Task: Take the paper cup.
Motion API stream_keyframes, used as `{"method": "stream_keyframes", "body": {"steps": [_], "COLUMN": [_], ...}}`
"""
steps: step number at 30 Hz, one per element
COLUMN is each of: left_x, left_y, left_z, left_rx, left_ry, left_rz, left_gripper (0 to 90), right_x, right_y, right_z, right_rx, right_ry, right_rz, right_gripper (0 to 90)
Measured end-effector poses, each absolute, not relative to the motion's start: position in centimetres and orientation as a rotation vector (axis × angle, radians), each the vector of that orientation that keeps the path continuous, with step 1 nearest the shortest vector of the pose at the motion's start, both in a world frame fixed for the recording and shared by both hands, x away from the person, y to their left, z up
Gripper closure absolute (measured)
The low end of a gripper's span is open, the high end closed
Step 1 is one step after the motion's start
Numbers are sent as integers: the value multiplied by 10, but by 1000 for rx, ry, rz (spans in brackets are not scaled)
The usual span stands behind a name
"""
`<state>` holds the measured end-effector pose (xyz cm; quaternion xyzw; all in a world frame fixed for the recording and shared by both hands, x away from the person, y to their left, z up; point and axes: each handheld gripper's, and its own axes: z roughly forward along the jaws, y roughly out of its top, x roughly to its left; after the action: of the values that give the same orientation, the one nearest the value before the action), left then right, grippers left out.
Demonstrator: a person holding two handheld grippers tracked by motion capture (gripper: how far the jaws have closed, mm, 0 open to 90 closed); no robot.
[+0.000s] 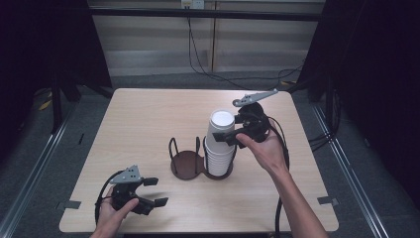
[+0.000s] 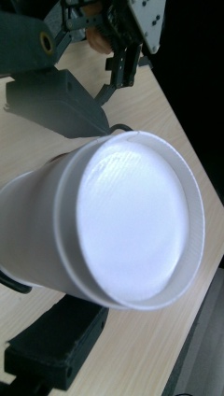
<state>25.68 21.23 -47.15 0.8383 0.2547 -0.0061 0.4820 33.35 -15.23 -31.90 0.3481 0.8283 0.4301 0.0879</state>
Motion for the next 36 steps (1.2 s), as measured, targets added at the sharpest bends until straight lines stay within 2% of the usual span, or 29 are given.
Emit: {"method": "stream_keyframes", "body": {"steps": [13,36], "left_x": [257,258], "left_y": [212,211], "left_z": [-472,-473], "left_rx": [2043,2053], "left_ry": [631,642], "left_rz": [-22,-42], "left_gripper": [169,169], "right_x": [347,342], "right_y": [-140,-139], "right_z": [-321,-318], "right_rx": [1043,1018], "right_ry": [2503,2459], "right_rz": [1225,1203], "right_gripper": [164,203]}}
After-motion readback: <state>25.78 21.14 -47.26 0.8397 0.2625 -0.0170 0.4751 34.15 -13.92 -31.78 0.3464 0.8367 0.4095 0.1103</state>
